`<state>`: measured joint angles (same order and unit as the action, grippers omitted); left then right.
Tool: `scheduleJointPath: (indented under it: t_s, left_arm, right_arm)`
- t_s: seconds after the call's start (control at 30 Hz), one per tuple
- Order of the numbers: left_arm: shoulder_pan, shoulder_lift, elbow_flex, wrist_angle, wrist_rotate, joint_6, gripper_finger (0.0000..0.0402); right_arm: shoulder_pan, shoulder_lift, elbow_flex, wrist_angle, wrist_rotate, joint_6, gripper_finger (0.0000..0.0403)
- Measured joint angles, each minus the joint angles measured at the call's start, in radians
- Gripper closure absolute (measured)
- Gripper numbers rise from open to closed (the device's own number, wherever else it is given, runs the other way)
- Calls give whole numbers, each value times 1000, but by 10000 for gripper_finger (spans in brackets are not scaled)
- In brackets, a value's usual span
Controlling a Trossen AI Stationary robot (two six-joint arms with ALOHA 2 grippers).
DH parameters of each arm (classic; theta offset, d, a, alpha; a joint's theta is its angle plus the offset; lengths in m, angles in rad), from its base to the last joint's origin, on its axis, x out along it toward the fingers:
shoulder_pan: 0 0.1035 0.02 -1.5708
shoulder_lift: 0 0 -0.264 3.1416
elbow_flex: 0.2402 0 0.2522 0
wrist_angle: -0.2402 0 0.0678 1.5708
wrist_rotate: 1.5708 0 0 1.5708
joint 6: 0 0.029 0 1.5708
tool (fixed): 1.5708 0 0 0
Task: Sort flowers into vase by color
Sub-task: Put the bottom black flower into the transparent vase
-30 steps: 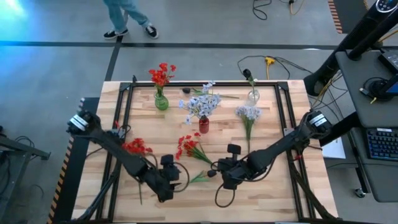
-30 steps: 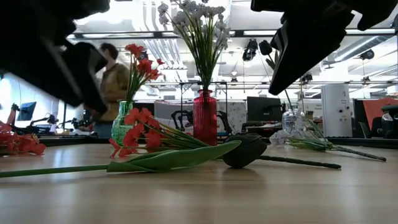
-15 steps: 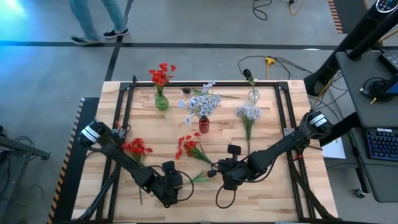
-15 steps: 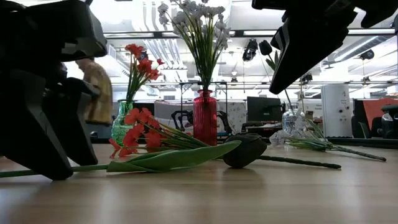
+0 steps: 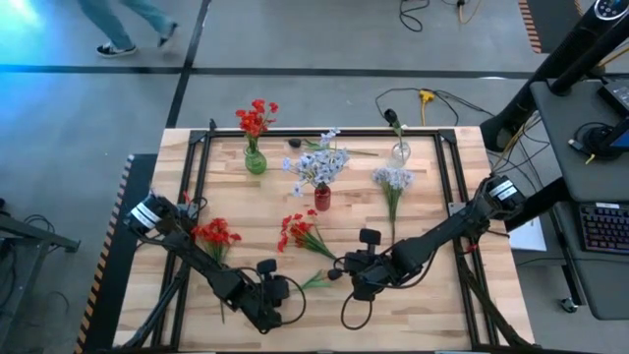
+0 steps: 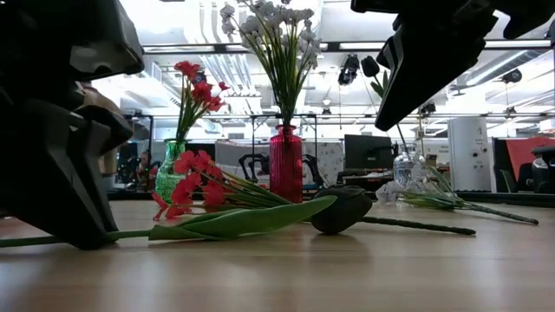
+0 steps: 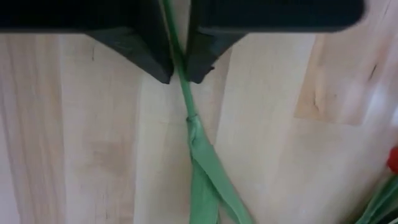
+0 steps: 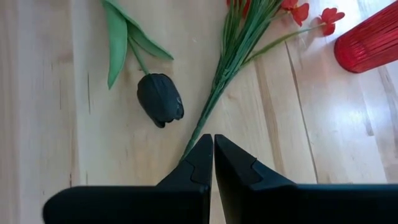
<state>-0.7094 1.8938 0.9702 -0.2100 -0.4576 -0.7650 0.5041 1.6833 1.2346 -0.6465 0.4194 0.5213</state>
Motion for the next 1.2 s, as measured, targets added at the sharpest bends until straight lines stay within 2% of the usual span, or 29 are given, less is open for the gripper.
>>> scheduleJointPath:
  t_s: [0.07, 0.43, 0.6, 0.7, 0.87, 1.03, 1.2]
  left_arm:
    - [0, 0, 0, 0, -1, -3, 393]
    - [0, 1, -4, 29, -8, 14, 400]
    - [-9, -14, -8, 49, -35, 28, 401]
    - [-21, -40, -8, 58, -80, 45, 401]
    - [-37, -84, -8, 70, -153, 50, 401]
    - [-41, -121, -6, 85, -209, 81, 401]
    - [-43, -178, -5, 147, -276, 202, 401]
  right_arm:
    - [0, 0, 0, 0, 0, -1, 394]
    - [0, 0, 0, 16, 0, -25, 394]
    - [8, 0, 0, 81, 12, -127, 394]
    - [23, -8, -1, 90, 65, -160, 394]
    - [70, -50, -1, 90, 219, -184, 394]
    - [113, -106, -11, 106, 238, -185, 394]
    - [154, -160, -76, 163, 297, -208, 394]
